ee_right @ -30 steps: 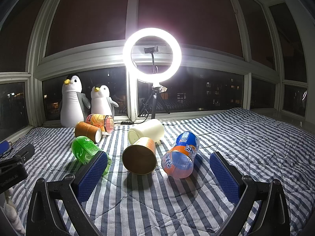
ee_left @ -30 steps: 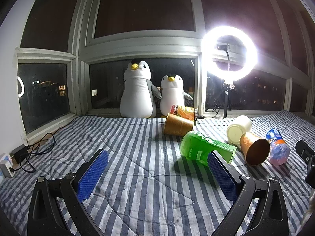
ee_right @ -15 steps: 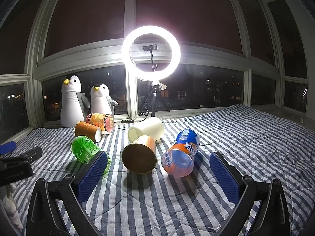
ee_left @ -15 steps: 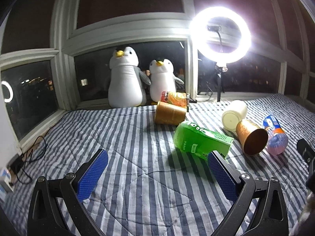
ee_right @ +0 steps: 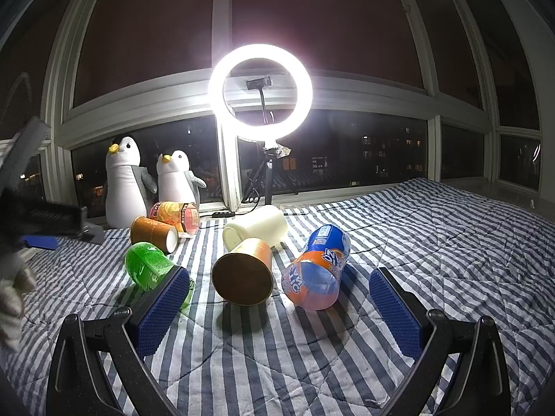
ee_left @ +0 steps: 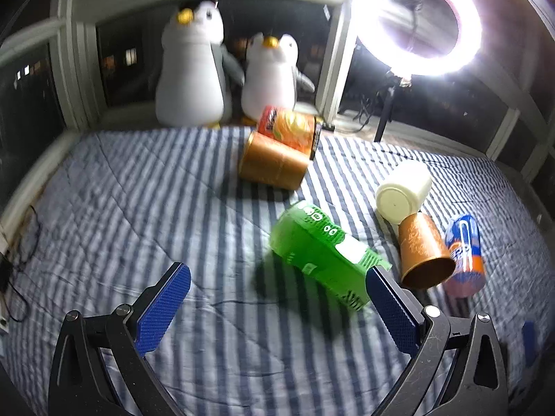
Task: Flip cup upside down
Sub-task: 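Move the left tool to the green cup lying sideways and close on it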
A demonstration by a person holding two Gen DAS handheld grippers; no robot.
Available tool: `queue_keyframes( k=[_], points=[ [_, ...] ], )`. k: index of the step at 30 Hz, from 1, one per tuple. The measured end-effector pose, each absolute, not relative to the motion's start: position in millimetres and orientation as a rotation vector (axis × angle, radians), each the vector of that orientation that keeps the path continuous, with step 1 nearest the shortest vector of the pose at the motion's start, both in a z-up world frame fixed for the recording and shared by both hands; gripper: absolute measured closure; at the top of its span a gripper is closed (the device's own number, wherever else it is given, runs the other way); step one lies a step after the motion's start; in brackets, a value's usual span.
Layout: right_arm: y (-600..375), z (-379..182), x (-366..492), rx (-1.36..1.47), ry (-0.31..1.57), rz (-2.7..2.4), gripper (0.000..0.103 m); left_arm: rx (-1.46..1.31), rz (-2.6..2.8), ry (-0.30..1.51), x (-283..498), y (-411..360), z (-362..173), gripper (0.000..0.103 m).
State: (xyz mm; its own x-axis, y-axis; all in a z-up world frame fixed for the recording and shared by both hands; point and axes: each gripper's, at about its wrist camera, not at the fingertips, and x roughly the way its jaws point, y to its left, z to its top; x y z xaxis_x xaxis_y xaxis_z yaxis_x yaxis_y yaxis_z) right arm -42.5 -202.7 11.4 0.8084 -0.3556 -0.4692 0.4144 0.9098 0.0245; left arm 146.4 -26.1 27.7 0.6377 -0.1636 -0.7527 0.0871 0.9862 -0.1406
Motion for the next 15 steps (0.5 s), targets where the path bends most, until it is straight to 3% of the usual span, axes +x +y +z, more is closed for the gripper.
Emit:
queue_keyframes(
  k=[4,15],
  points=[
    [-202.9,11.9,-42.6,0.128,0.476,-0.414,0.001,-0.191,-0.128,0.956,173.3,-30.1,20.7,0.001],
    [-203.8,13.5,-45.7,0.128,0.463,-0.418,0.001,-0.316,-0.065,1.158,227.9,-63.3,-16.0,0.015]
  ],
)
